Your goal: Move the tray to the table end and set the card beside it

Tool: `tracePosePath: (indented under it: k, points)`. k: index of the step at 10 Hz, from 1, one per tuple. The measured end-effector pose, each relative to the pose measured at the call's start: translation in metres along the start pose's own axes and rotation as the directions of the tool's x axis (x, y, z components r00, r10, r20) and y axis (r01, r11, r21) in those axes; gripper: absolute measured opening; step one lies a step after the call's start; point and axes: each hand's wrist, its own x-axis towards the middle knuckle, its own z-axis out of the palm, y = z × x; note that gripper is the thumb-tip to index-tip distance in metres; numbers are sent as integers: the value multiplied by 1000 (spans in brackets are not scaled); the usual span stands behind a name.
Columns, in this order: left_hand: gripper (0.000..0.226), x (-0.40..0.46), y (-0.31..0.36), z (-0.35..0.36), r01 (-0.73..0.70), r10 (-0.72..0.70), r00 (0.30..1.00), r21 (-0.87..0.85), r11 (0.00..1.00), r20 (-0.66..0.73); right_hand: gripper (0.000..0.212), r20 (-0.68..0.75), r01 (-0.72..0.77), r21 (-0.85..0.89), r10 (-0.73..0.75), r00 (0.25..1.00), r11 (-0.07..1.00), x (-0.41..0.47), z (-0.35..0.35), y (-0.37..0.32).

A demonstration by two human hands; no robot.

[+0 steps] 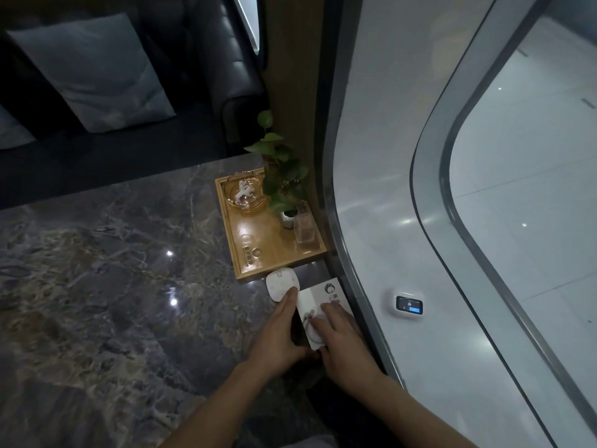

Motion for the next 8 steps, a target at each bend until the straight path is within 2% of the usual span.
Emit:
tracePosePath:
  k: [5,6,7,8]
  points:
    - [124,-3,-3,0,-56,56,998,-4,998,-31,57,19,-13,-10,13,1000,1000,0,-2,-4]
    - [112,-10,-7,-9,-51,49,996,-23,998,-77,51,3,5,-21,-5,1000,1000,-1,-6,-8]
    - [77,-19,-11,-26,-61,72,973,59,996,-217,30,-78,62,-26,-64,995,998,5,-11,-17]
    - [24,-26,-6,-47,-153,166,879,65,986,-448,22,-109,92,-63,-99,989,994,15,-26,-38]
